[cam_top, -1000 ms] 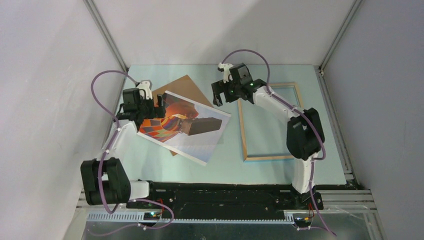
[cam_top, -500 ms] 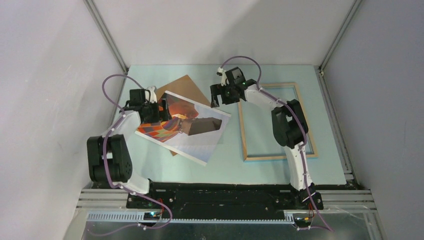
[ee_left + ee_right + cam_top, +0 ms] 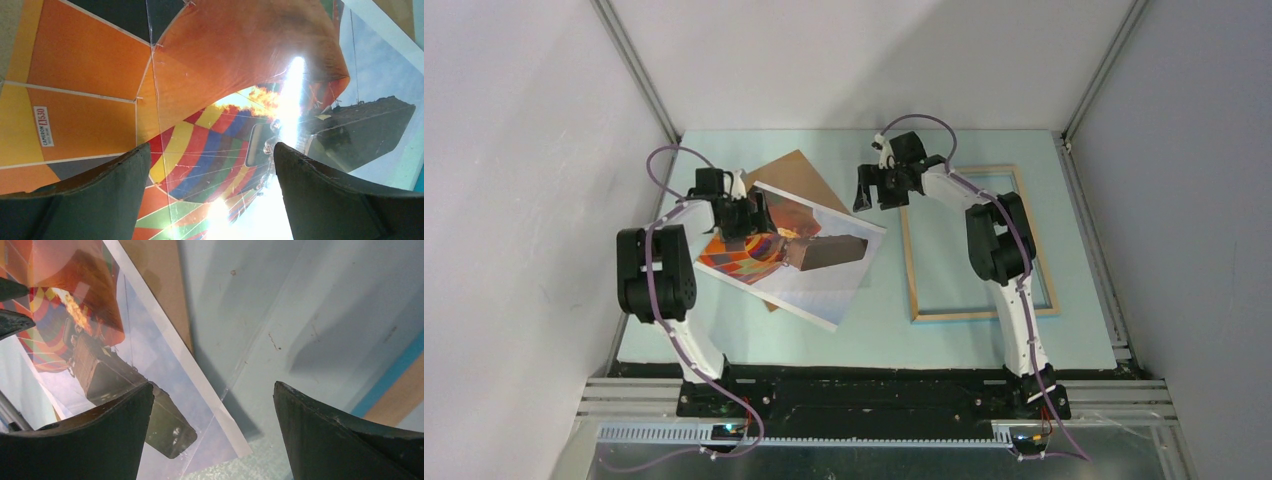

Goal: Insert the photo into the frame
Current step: Pick up the photo frame item at the center of the board.

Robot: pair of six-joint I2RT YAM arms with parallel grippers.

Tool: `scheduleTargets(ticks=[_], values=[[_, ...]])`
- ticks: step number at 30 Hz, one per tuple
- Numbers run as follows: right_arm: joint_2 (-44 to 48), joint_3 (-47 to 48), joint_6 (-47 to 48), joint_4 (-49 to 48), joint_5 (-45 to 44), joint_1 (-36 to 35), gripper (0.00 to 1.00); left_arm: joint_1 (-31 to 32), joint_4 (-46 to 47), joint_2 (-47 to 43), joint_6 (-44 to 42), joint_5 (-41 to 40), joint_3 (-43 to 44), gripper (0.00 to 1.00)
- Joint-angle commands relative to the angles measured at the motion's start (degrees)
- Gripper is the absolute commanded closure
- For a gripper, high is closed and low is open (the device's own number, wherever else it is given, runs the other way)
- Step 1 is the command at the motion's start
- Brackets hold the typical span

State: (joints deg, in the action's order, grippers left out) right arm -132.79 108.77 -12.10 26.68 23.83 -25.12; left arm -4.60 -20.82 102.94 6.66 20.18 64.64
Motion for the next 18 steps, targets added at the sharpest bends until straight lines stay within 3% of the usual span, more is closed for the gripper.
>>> scheduleTargets(ticks=[1, 18], values=[[-1.5, 3.5, -1.2, -0.4, 4.0, -0.1, 0.07, -0.2, 0.5, 1.5, 1.7, 1.2, 3.1, 0.03], [-5.3, 5.6, -5.4, -1.0, 8.9, 1.1, 0.08, 0.7, 0.4, 4.1, 3.0, 4.8, 3.5, 0.08]])
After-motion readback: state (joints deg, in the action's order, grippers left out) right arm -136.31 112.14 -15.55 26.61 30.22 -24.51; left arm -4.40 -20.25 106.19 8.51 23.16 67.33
